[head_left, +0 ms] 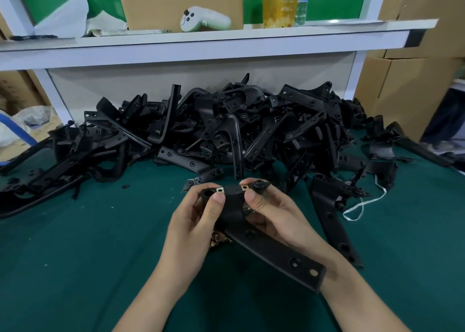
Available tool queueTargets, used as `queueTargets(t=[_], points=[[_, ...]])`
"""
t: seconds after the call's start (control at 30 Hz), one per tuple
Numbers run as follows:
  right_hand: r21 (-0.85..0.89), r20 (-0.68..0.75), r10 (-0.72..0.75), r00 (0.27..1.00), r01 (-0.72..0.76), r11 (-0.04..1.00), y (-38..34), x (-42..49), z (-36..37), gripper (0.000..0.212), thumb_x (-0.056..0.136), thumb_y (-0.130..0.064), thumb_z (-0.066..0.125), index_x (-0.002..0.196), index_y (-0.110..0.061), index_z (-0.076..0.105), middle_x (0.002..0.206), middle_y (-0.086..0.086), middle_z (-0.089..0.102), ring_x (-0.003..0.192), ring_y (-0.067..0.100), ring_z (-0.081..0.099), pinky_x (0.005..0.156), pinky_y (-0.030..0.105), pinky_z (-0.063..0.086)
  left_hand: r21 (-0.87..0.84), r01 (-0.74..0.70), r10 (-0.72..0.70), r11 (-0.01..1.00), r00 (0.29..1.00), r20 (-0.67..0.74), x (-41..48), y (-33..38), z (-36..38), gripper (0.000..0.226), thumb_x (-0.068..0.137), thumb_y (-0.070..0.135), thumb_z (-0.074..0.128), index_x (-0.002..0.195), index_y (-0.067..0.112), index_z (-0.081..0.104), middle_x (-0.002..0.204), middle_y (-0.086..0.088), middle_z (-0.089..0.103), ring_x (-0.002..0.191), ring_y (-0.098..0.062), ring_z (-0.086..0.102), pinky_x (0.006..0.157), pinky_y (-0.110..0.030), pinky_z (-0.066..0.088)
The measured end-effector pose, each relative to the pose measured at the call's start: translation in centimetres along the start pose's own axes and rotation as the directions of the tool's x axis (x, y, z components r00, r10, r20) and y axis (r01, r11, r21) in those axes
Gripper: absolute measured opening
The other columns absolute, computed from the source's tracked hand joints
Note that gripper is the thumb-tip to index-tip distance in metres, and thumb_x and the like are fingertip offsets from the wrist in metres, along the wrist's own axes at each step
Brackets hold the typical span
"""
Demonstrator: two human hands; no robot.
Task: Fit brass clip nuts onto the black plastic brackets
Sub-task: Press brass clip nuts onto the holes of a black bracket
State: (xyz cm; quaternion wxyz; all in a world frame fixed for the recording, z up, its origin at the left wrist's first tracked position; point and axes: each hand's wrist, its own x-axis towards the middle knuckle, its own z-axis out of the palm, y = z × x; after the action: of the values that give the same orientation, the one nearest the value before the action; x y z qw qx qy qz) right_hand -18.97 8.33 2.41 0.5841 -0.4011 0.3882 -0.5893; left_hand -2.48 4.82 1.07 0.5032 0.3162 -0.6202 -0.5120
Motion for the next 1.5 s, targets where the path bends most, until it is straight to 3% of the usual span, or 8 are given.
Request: queueTargets(t=[0.2, 0.43, 0.6, 0.73, 0.87, 1.03, 1.27, 1.5], points=[[-0.050, 0.014, -0.044, 0.999, 0.044, 0.998, 0.4, -0.1, -0.3, 0.040, 0.073, -0.051, 0.084, 0.106, -0.032, 0.074, 0.109, 0.020, 0.057, 0.098, 0.034, 0.054, 0.101, 0.058, 0.045, 0.033, -0.040, 0.039, 0.999, 0.999, 0.012, -0.3, 0.0, 0.0, 0.028, 0.093, 0.050, 0.059, 0.112, 0.031, 0.067, 0.099, -0.002, 0.073, 0.091, -0.017, 0.070, 0.074, -0.021, 0.056], [-0.127, 0.030, -0.103, 0.994, 0.106, 0.986, -0.4, -0.4, -0.5, 0.024, 0.084, -0.033, 0.069, 0.108, -0.035, 0.076, 0.119, 0.000, 0.073, 0.113, 0.018, 0.068, 0.094, 0.025, 0.054, 0.066, -0.090, 0.089, 0.994, 0.996, 0.026, -0.3, 0.5, -0.1, 0.018, 0.100, 0.042, 0.055, 0.113, 0.038, 0.066, 0.105, 0.006, 0.073, 0.097, -0.009, 0.069, 0.080, -0.017, 0.053], [-0.148, 0.117, -0.086, 0.989, 0.103, 0.984, -0.5, -0.7, -0.6, 0.046, 0.088, -0.051, 0.071, 0.128, -0.029, 0.065, 0.126, 0.006, 0.068, 0.116, 0.030, 0.064, 0.100, 0.041, 0.053, -0.039, -0.016, 0.015, 0.999, 0.999, -0.030, -0.1, 0.4, 0.1, 0.032, 0.095, 0.051, 0.058, 0.112, 0.027, 0.070, 0.104, -0.006, 0.074, 0.095, -0.016, 0.070, 0.077, -0.028, 0.057], [-0.162, 0.081, -0.102, 0.991, 0.114, 0.980, -0.5, -0.7, -0.6, 0.045, 0.089, -0.054, 0.068, 0.124, -0.026, 0.068, 0.109, 0.006, 0.068, 0.106, 0.021, 0.064, 0.089, 0.030, 0.054, -0.034, -0.021, 0.019, 0.999, 0.998, -0.061, 0.0, 0.4, 0.0, 0.024, 0.098, 0.045, 0.060, 0.108, 0.027, 0.072, 0.100, -0.004, 0.075, 0.093, -0.013, 0.070, 0.074, -0.020, 0.055], [-0.203, 0.077, -0.125, 0.989, 0.138, 0.969, -0.4, -0.7, -1.1, 0.042, 0.092, -0.047, 0.066, 0.130, -0.029, 0.066, 0.122, 0.016, 0.067, 0.119, 0.025, 0.063, 0.107, 0.039, 0.046, -0.025, -0.070, 0.068, 0.997, 0.995, -0.074, -0.2, 0.6, 0.1, 0.020, 0.094, 0.037, 0.060, 0.109, 0.034, 0.072, 0.104, 0.002, 0.076, 0.097, -0.011, 0.071, 0.080, -0.018, 0.054], [-0.248, 0.118, -0.168, 0.979, 0.192, 0.950, -1.1, -1.1, -1.3, 0.042, 0.094, -0.046, 0.064, 0.132, -0.029, 0.064, 0.130, 0.005, 0.067, 0.126, 0.023, 0.059, 0.114, 0.044, 0.036, -0.070, -0.091, 0.085, 0.993, 0.993, -0.086, -0.2, 1.0, 0.3, 0.022, 0.089, 0.034, 0.063, 0.110, 0.034, 0.072, 0.104, 0.001, 0.077, 0.095, -0.011, 0.072, 0.079, -0.017, 0.054], [-0.321, 0.094, -0.266, 0.959, 0.282, 0.904, -1.7, -1.5, -0.8, 0.029, 0.095, -0.031, 0.061, 0.122, -0.031, 0.070, 0.122, 0.000, 0.071, 0.122, 0.014, 0.062, 0.102, 0.023, 0.047, -0.006, -0.099, 0.099, 0.995, 0.992, -0.078, -0.5, 0.7, 0.3, 0.024, 0.084, 0.039, 0.068, 0.107, 0.043, 0.070, 0.103, 0.006, 0.076, 0.095, -0.014, 0.072, 0.086, -0.022, 0.055], [-0.385, -0.016, -0.377, 0.926, 0.342, 0.857, -1.0, -1.3, 0.2, 0.019, 0.088, -0.033, 0.065, 0.104, -0.033, 0.074, 0.103, -0.009, 0.076, 0.100, 0.002, 0.069, 0.085, 0.009, 0.047, 0.041, -0.098, 0.102, 0.994, 0.991, -0.087, -0.6, 0.8, 0.4, 0.021, 0.085, 0.031, 0.071, 0.104, 0.043, 0.071, 0.097, 0.010, 0.074, 0.084, -0.001, 0.065, 0.074, -0.011, 0.050]])
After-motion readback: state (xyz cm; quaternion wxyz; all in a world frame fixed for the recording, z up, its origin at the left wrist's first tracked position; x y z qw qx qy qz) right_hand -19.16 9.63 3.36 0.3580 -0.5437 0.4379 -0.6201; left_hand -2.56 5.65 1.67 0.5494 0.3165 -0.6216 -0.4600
